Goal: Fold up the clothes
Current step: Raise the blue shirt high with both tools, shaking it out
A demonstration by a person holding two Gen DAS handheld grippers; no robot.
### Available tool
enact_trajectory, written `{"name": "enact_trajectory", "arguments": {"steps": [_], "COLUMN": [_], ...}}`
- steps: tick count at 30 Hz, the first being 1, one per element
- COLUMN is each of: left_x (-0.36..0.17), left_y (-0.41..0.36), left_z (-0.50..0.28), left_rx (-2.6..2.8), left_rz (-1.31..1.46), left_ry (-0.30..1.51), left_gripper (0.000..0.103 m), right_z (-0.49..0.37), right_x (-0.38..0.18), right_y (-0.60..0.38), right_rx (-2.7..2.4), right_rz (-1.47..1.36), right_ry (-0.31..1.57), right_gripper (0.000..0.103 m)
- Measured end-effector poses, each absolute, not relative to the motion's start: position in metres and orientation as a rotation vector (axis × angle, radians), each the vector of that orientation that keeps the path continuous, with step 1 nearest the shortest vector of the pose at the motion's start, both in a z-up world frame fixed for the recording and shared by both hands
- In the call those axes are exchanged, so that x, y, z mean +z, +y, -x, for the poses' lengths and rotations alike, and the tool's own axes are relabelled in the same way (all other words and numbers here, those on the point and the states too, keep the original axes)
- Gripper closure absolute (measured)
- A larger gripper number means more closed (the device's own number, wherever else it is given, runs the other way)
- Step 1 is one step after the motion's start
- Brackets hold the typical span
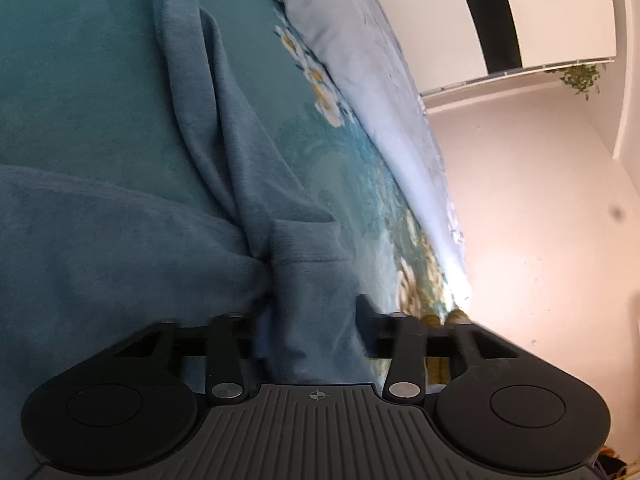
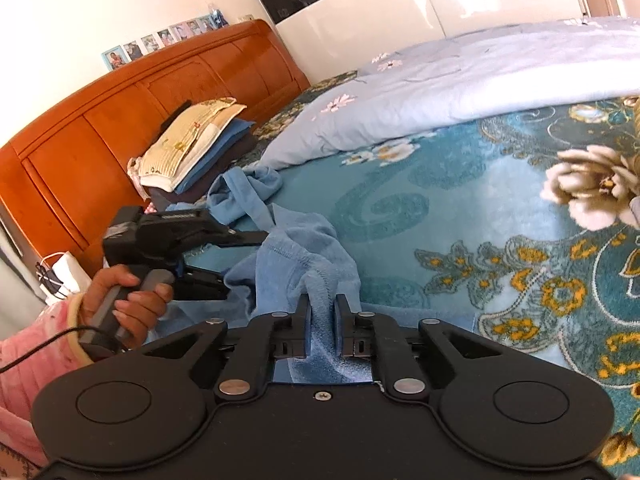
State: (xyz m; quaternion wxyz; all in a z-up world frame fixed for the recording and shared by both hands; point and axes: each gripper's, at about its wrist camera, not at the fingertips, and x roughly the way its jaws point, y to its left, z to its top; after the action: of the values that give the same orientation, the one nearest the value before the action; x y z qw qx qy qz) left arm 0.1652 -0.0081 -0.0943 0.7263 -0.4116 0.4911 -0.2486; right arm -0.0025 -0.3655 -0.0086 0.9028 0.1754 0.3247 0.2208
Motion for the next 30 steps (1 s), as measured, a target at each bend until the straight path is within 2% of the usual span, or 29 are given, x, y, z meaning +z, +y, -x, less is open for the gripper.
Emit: {"name": "enact_trajectory", "arguments": {"steps": [1, 2, 4, 7, 14, 30], "left_x": [-0.095, -0.095, -0.091, -0.075, 0.003, 0.182], "left_y": [-0.010, -0.011, -0.013, -0.016, -0.003, 0.036], "left_z": [-0.166, -0.166, -0.166, -0.164, -0.149, -0.049], "left_rx": [-0.547, -0.545, -0.538, -0.561, -0.648, -0.754], "left_rz": [0.913, 0.918, 0.922, 0.926, 0.909, 0.777], "left_ry": [1.081, 1.079, 1.049, 0.981, 0.744, 0.267], "left_gripper": [0.092, 0.098, 0.099, 0.100, 0.100, 0.100], "right_z": [0.003, 0.004, 0.005, 0.010, 0.018, 0.047], "right_x": [-0.007, -0.005, -0.003, 0.004, 0.045, 0.186], "right_y": [-0.366, -0.366, -0.367, -0.367, -0.361, -0.330], "right_rx": [0.451, 0.445, 0.429, 0.396, 0.316, 0.275], "right_rz": [-0.367, -0.370, -0.371, -0.367, -0.281, -0.148], "right_ry": [0.666, 0.662, 0.655, 0.619, 0.456, 0.001], "right_gripper": [0.091, 0.091, 0.092, 0.093, 0.096, 0.097]}}
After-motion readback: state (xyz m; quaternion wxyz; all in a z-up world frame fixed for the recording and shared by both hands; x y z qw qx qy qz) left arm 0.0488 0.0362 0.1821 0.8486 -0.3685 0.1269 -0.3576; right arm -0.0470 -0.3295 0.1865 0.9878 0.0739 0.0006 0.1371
